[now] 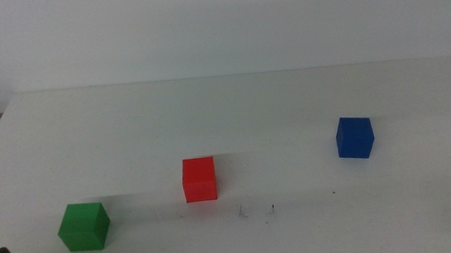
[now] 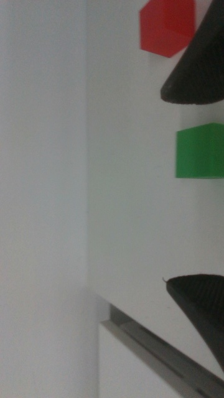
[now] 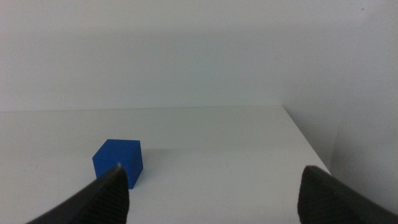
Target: Stack red cubes first, then green, then blue cubes in a specific spot.
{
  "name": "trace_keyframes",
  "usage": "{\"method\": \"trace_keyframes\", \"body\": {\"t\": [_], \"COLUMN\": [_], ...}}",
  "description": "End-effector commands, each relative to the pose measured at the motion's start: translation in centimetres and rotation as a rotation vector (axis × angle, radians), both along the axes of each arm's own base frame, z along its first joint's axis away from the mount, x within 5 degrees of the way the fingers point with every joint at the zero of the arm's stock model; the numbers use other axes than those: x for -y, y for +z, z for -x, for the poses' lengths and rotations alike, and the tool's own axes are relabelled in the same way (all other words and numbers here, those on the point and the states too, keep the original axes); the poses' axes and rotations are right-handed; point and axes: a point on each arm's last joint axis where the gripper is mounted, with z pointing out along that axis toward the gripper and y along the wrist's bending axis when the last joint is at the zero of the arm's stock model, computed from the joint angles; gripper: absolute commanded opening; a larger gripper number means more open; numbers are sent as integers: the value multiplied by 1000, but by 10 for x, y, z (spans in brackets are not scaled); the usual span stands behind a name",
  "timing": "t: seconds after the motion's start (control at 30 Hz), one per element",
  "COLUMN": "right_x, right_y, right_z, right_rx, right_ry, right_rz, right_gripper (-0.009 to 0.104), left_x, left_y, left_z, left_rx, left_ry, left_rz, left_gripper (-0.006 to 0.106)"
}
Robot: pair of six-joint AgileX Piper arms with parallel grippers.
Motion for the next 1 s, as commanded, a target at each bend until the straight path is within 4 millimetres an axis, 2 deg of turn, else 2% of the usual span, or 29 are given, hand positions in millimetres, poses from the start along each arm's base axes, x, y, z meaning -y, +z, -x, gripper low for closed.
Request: {"method": "trace_keyframes", "body": {"t": [0.0,0.03,0.07,0.23,0.37,0.47,0.6,0.7,0.8,0.97], "right_x": [0,0,0,0,0,0,0,0,0,0], "right_y": [0,0,0,0,0,0,0,0,0,0], "right_z": [0,0,0,0,0,0,0,0,0,0], "right_rx": [10,10,10,10,10,10,10,10,10,10], "right_ry": [1,1,1,1,1,1,1,1,1,1], "right_rz": [9,9,9,9,9,9,9,9,9,9], "right_gripper": [89,89,89,89,89,89,89,89,89,89], "left_x": [0,0,1,6,19,40,87,127,158,187], "left_y": [14,23,53,112,137,134,114,105,91,53], "left_z": [-3,-7,-20,-64,-112,-151,-203,-230,-251,-282], "left_rx": [-30,-62,-191,-529,-726,-883,-1022,-1071,-1120,-1201], "left_ry": [4,4,8,9,-49,-114,-125,-168,-179,-162], "left_rz": [6,4,32,83,206,217,155,98,42,31], "left_gripper": [94,94,94,94,94,94,94,94,94,94]}}
